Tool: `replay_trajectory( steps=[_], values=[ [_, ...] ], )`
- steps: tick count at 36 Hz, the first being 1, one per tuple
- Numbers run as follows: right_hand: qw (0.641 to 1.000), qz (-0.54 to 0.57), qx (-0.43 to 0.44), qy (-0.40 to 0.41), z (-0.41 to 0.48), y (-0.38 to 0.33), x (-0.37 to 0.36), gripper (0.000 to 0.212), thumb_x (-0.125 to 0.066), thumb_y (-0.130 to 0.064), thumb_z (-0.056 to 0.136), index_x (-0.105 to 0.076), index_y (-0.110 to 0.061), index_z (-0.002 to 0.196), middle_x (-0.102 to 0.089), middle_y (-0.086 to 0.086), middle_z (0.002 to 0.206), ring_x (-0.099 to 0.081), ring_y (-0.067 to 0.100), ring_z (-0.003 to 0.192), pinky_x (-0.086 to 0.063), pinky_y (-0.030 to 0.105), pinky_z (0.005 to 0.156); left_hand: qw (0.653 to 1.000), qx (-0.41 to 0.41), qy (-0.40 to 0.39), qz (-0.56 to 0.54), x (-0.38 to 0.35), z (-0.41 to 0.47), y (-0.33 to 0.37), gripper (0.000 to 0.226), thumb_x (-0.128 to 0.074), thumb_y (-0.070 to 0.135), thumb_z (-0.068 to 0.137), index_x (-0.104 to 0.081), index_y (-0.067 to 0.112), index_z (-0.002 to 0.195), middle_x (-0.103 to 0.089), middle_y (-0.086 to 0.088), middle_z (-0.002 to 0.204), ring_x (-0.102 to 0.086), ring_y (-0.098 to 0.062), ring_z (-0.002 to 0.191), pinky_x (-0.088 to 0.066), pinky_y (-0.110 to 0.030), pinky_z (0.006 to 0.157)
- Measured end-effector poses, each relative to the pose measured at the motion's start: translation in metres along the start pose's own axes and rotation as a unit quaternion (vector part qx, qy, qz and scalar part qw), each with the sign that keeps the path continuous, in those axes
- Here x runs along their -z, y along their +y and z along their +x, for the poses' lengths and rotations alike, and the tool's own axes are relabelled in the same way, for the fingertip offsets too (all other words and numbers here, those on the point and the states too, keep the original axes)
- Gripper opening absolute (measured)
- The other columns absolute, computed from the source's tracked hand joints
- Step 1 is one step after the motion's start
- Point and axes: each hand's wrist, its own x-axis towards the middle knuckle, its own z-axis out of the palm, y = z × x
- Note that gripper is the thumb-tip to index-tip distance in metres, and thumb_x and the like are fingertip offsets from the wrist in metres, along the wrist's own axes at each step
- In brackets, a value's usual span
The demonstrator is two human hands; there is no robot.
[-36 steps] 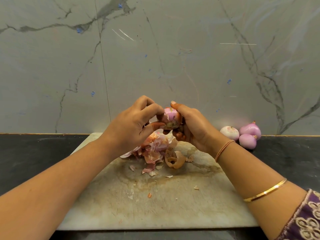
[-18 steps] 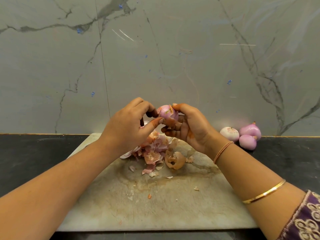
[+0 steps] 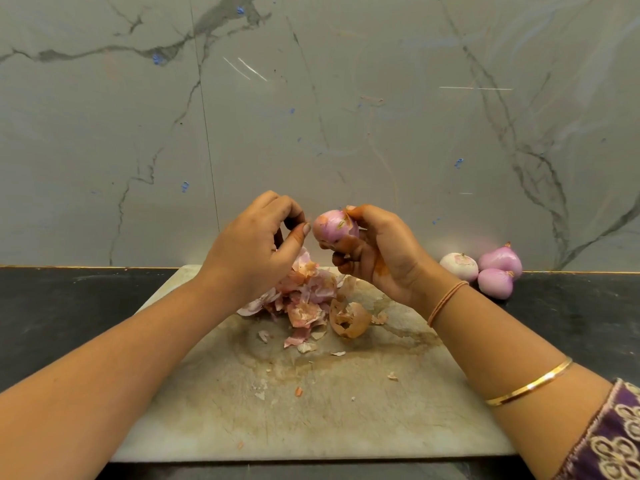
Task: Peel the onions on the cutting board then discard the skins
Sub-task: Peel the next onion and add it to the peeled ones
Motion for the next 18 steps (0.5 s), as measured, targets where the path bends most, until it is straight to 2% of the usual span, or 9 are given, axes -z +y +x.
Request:
replay_trajectory(
  steps=[5,8,11,14,18],
  values=[
    [1.000,0.007,-0.004,-0.003,-0.0016,-0.0003,0.0010,0.030,-0.040,-0.029,0.098,-0.056,-0.006,0.105,-0.059,0.023,0.096,-0.049,0.017,0.057,-0.043,0.022,0.052,0.999,0.032,0.024,0.028,0.0018,0.0020,-0.0052,0.008,-0.057,0.022,0.092,-0.053,0.022,0.085,-0.050,0.009,0.085,-0.051,-0.010,0.066,-0.041,-0.024,0.057],
    [1.000,0.000,-0.007,0.003,-0.0017,-0.0005,0.0008,0.030,-0.041,-0.031,0.097,-0.056,-0.006,0.106,-0.058,0.023,0.096,-0.047,0.017,0.057,-0.042,0.021,0.049,1.000,0.016,0.005,-0.017,0.0030,0.0014,-0.0054,0.013,-0.061,0.021,0.089,-0.052,0.027,0.096,-0.050,0.013,0.091,-0.052,-0.009,0.067,-0.046,-0.025,0.058],
    [1.000,-0.018,-0.007,0.004,-0.0017,-0.0010,0.0007,0.027,-0.043,-0.031,0.097,-0.056,-0.008,0.099,-0.060,0.017,0.084,-0.044,0.015,0.055,-0.040,0.020,0.046,0.994,-0.019,-0.053,-0.091,0.0044,-0.0008,-0.0005,0.031,-0.060,0.039,0.083,-0.047,0.040,0.111,-0.048,0.016,0.098,-0.053,-0.006,0.074,-0.050,-0.022,0.060],
    [0.999,-0.036,0.000,0.001,-0.0023,-0.0006,0.0011,0.025,-0.043,-0.031,0.098,-0.057,-0.014,0.085,-0.058,0.006,0.069,-0.042,0.014,0.056,-0.038,0.020,0.046,0.991,-0.058,-0.082,-0.094,0.0027,-0.0014,0.0014,0.036,-0.055,0.051,0.081,-0.047,0.046,0.115,-0.046,0.019,0.101,-0.053,-0.003,0.081,-0.050,-0.018,0.064],
    [0.998,-0.063,-0.001,0.001,-0.0019,0.0005,0.0003,0.026,-0.043,-0.032,0.098,-0.057,-0.012,0.091,-0.058,0.015,0.086,-0.043,0.015,0.061,-0.038,0.020,0.048,0.990,-0.068,-0.090,-0.086,0.0037,0.0000,-0.0024,0.032,-0.058,0.034,0.084,-0.048,0.044,0.113,-0.046,0.015,0.099,-0.051,-0.001,0.078,-0.052,-0.025,0.064]
  ],
)
